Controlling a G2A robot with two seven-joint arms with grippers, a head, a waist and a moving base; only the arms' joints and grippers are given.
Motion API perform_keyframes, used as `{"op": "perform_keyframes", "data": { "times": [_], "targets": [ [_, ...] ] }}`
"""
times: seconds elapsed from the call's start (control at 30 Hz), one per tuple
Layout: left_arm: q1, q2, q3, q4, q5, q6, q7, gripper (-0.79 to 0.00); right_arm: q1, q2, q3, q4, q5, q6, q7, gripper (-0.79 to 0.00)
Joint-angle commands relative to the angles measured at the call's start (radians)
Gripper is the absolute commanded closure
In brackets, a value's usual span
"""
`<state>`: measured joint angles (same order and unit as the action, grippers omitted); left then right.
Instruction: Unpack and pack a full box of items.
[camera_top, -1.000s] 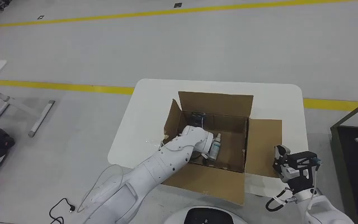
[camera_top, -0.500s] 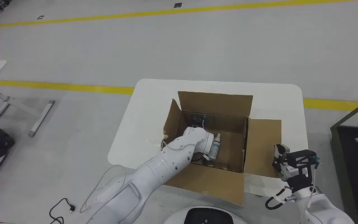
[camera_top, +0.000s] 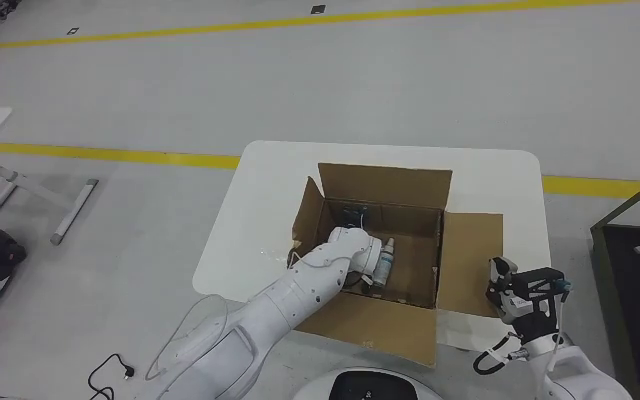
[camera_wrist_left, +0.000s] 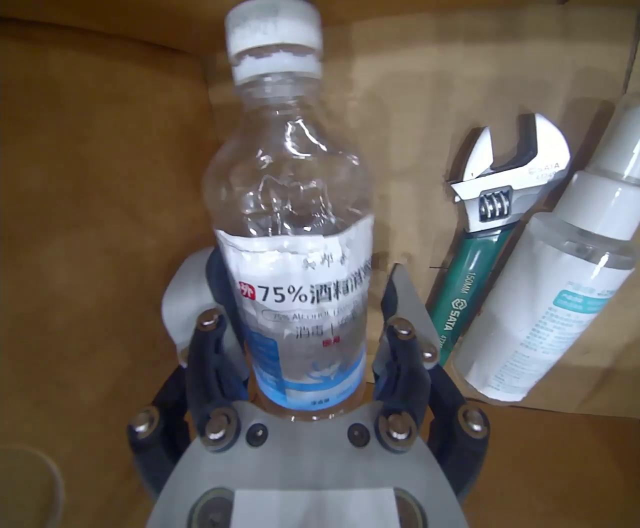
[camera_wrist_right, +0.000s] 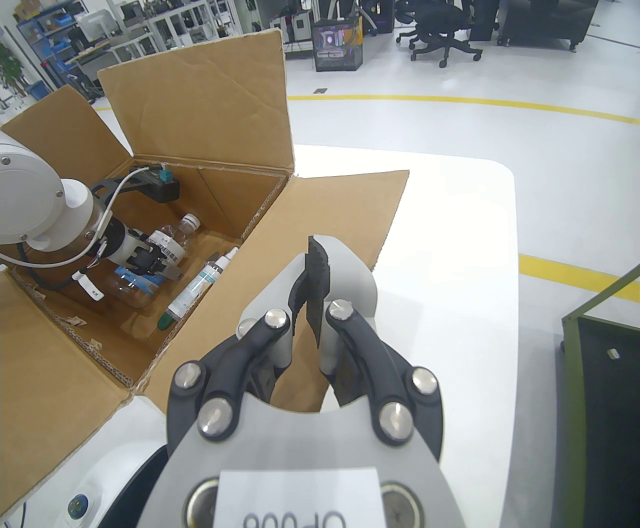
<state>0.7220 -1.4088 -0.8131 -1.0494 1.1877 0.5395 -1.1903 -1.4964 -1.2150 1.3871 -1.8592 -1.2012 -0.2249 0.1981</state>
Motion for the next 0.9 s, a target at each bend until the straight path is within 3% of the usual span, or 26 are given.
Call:
{"op": "perform_keyframes", "data": {
  "times": [0.0,0.03,0.13,0.17,0.23,0.27,0.53,0.77,0.87],
  "targets": [
    [0.001,-0.003,-0.003,0.006,0.001,0.0,0.003,-0.117,-0.001,0.0,0.0,0.001,0.001,0.0,-0.001,0.0],
    [0.001,-0.004,-0.005,0.008,0.002,-0.002,0.005,0.0,-0.002,0.0,-0.001,0.002,0.0,0.0,-0.001,0.0],
    [0.001,-0.007,-0.013,0.013,0.004,-0.003,0.008,0.0,-0.002,0.0,-0.002,-0.001,0.001,0.001,-0.006,-0.006],
    [0.001,-0.008,-0.015,0.013,0.006,-0.004,0.009,0.0,-0.003,0.0,-0.002,-0.002,0.002,0.002,-0.01,-0.108],
    [0.001,-0.009,-0.022,0.008,0.006,-0.005,0.009,0.0,-0.005,0.0,0.003,-0.003,0.013,0.003,-0.023,-0.622],
    [0.002,-0.009,-0.026,0.003,0.006,-0.005,0.007,0.0,-0.007,0.0,0.01,-0.004,0.027,0.006,-0.03,-0.763],
    [0.034,0.004,-0.074,-0.106,0.041,-0.034,-0.046,0.0,-0.034,0.003,0.079,-0.016,0.221,-0.053,-0.009,-0.785],
    [0.113,0.032,-0.141,-0.295,0.104,-0.08,-0.142,0.0,-0.016,0.005,0.076,0.036,0.526,-0.184,0.104,-0.785],
    [0.153,0.043,-0.173,-0.389,0.123,-0.101,-0.183,0.0,0.008,0.005,0.06,0.076,0.586,-0.208,0.144,-0.61]
  ]
}}
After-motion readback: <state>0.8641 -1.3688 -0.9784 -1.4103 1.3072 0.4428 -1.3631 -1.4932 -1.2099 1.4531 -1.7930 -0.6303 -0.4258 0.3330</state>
